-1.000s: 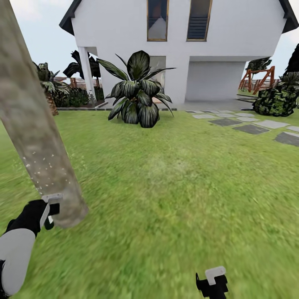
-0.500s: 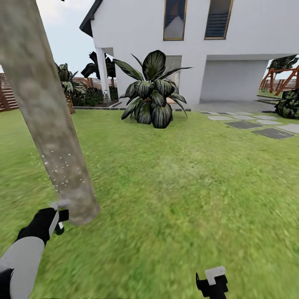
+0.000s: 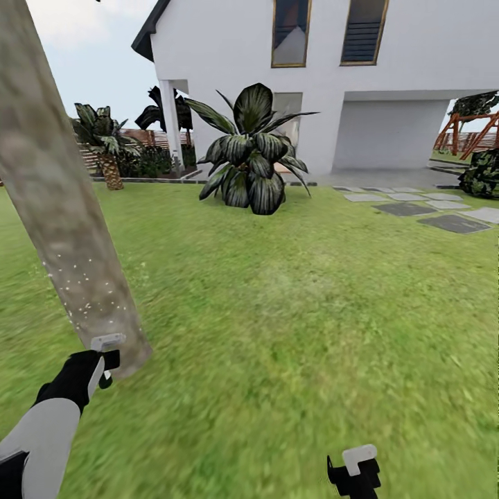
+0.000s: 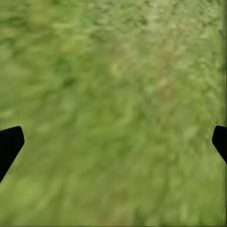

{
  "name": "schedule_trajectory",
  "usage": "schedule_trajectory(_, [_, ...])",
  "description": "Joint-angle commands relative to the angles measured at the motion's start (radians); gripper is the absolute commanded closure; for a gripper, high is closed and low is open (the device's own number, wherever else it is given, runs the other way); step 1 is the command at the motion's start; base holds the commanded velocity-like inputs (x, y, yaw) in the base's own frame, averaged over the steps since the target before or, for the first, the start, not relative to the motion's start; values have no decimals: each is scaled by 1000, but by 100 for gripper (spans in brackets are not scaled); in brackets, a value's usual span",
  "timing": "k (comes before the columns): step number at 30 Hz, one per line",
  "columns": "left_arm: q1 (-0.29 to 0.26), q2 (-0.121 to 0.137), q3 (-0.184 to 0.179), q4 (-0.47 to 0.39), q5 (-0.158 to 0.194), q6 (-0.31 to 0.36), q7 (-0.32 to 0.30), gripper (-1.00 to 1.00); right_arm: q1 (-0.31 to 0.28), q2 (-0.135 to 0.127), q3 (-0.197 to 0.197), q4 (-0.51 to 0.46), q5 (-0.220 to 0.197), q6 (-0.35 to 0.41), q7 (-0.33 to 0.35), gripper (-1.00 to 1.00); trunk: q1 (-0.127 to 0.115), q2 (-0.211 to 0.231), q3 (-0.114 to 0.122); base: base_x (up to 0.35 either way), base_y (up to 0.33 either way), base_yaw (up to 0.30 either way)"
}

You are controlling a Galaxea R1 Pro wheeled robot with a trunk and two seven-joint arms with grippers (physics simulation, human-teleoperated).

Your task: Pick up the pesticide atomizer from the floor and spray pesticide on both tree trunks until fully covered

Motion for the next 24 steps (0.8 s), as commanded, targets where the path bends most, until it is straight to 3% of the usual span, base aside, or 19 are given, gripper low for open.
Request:
schedule_trajectory(1, [-1,-1,3,-2,-4,5,0,100,-1,0,8,1,5,1,-10,-100,0,0,-1,77,-274,0])
schedule_trajectory(16, [-1,2,5,-3,-5,5,1,100,-1,0,9,1,4,1,-10,-100,0,0,-1,197,-216,8])
schedule_trajectory(24, [-1,2,5,-3,-5,5,1,100,-1,0,9,1,5,0,-10,-100,0,0,-1,166,-230,247])
